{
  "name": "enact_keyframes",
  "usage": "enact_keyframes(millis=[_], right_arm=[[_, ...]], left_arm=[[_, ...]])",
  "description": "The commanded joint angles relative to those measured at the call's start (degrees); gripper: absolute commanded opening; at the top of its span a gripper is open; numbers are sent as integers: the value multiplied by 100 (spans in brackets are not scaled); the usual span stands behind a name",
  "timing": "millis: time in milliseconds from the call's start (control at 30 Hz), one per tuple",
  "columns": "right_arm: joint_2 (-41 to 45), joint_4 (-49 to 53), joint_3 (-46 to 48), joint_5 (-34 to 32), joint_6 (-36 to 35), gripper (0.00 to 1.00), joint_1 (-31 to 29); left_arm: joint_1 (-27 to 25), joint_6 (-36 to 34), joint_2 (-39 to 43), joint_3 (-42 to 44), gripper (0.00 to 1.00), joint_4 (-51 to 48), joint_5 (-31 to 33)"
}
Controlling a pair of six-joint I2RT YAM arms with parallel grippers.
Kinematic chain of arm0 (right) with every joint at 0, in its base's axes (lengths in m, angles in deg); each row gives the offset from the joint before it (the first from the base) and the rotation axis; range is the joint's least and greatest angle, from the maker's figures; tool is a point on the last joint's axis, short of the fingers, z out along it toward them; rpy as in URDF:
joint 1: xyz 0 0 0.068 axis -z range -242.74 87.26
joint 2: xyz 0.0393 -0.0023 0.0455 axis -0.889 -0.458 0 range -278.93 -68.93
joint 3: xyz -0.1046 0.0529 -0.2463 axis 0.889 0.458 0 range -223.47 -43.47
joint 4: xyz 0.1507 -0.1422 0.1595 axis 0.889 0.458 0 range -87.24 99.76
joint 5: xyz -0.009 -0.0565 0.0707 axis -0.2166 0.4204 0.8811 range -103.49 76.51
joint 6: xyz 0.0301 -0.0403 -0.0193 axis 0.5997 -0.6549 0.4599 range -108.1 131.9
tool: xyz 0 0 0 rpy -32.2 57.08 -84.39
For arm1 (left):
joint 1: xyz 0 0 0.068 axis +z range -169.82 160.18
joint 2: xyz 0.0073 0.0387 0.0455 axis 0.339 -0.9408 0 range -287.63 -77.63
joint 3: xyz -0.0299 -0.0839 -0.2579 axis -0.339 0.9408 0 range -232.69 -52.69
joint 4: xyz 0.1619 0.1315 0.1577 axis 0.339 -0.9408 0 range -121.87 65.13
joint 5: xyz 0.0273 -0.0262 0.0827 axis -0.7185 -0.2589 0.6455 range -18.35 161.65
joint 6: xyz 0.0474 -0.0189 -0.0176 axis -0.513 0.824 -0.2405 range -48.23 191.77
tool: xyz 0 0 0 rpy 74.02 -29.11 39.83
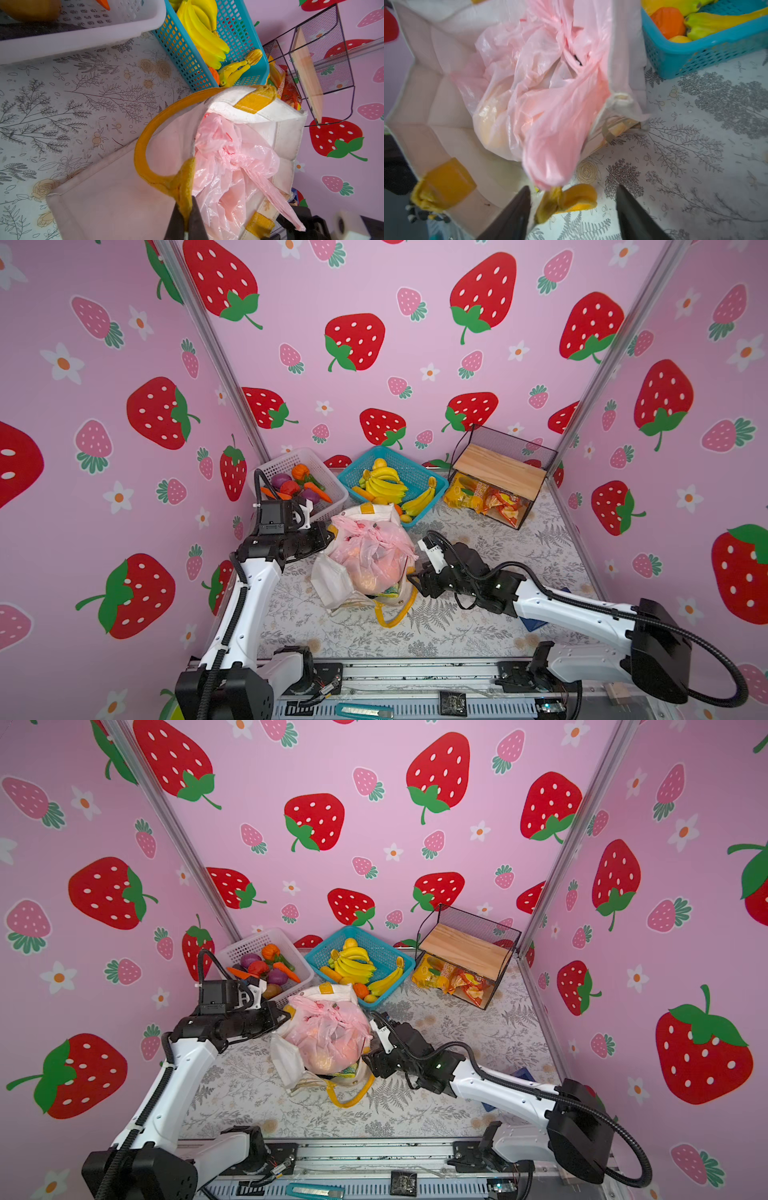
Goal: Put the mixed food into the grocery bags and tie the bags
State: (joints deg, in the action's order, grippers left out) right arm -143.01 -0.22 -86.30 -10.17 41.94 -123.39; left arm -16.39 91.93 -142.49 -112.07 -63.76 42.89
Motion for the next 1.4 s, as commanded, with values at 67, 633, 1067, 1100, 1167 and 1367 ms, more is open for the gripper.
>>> enact_keyframes(millis=[67,633,1067,1100,1167,1367], right_arm=[[-261,-555,-142,260,308,20,-7],[1376,2053,-1034,82,-1147,0,1732],[950,2359,-1435,-755,-1716,41,2144],[1011,2397,-1542,-841,-1799,46,2143],[1110,2465,-1755,-858,-1951,51,2123],[864,2522,-2309,-994,-2322,56,1524]], left_arm=[[-18,-4,91,84,0,-111,-165],[-1603,891,253,141,0,646,-555],[-2290,579,86,182,31,703,30],[-2287,565,121,171,34,725,98],[-2287,518,144,122,37,724,205],[-2293,361,-103,-11,28,508,192]])
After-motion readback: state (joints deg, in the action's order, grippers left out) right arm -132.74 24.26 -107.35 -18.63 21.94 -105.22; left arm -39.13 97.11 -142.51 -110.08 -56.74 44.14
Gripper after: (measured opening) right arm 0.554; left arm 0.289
